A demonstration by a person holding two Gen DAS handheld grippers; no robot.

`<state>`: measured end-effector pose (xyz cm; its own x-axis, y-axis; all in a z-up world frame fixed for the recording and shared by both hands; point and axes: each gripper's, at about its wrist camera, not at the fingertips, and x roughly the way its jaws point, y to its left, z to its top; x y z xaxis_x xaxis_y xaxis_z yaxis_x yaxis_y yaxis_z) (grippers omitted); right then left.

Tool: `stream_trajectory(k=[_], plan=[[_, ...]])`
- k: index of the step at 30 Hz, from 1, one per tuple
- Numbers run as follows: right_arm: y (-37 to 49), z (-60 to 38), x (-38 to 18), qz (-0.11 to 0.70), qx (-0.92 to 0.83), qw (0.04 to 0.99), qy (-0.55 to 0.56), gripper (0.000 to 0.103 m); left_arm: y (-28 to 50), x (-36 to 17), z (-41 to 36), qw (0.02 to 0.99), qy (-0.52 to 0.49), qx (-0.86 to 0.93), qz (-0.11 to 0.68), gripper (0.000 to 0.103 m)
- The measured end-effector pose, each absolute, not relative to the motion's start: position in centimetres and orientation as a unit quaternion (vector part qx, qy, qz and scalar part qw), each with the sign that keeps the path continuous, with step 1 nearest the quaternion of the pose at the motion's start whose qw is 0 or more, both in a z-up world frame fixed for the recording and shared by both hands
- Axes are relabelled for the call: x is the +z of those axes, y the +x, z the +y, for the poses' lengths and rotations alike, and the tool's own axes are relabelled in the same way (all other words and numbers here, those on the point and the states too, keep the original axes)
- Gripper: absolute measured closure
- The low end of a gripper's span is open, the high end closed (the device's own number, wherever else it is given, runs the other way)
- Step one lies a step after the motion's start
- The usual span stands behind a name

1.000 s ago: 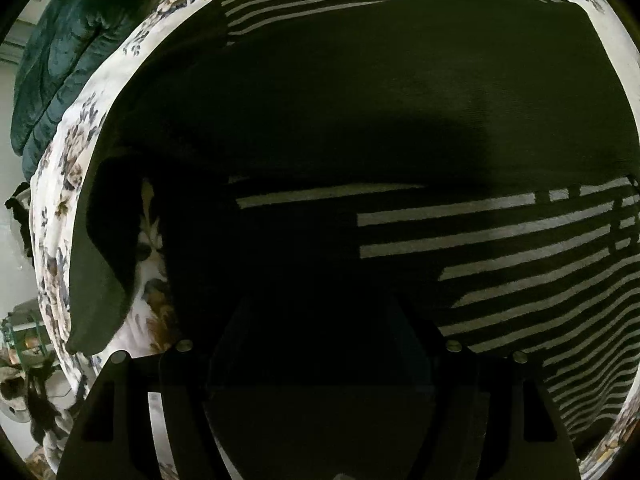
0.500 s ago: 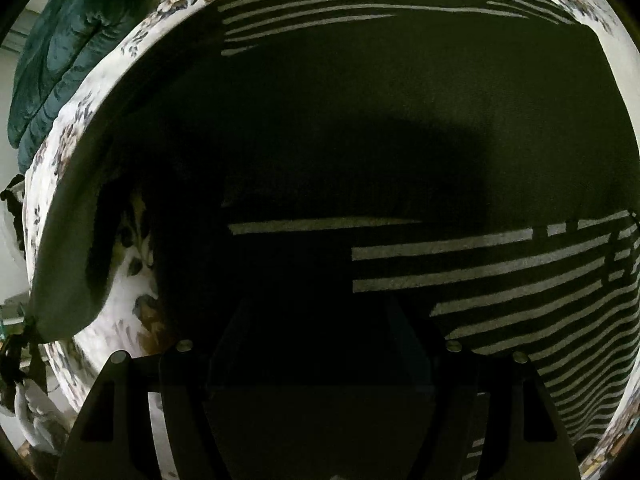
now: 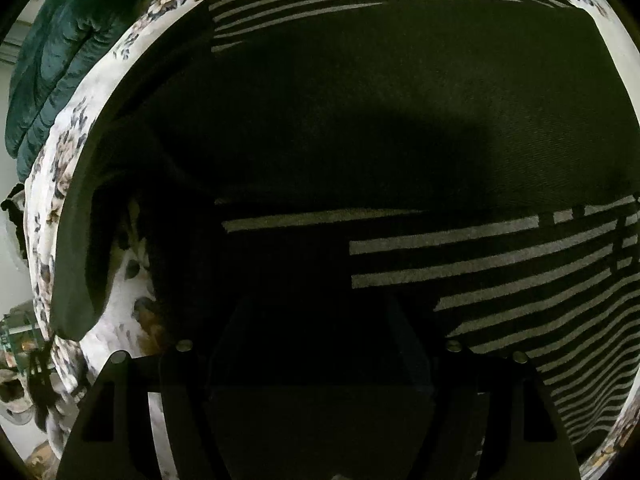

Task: Fold small clothes

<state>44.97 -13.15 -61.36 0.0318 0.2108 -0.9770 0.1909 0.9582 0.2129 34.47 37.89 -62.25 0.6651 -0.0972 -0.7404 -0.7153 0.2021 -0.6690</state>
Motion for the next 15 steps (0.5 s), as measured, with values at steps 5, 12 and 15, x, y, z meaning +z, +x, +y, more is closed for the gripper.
stream_trajectory(k=[5,12,15], plan=[[45.2,-12.2,-61.6,0.699,0.006,0.703,0.13,0.03,39.3,-57.9,37.8,0.754,-0.569,0.148,0.293,0.058],[45.7,-11.8,-61.0,0.696,0.011,0.708,0.117,0.03,35.0,-56.2,40.8,0.748,-0.579,0.213,0.245,0.053],[46.1,-11.5,-60.8,0.695,0.014,0.709,0.116,0.03,36.1,-59.1,40.8,0.715,-0.604,0.209,0.283,0.053]])
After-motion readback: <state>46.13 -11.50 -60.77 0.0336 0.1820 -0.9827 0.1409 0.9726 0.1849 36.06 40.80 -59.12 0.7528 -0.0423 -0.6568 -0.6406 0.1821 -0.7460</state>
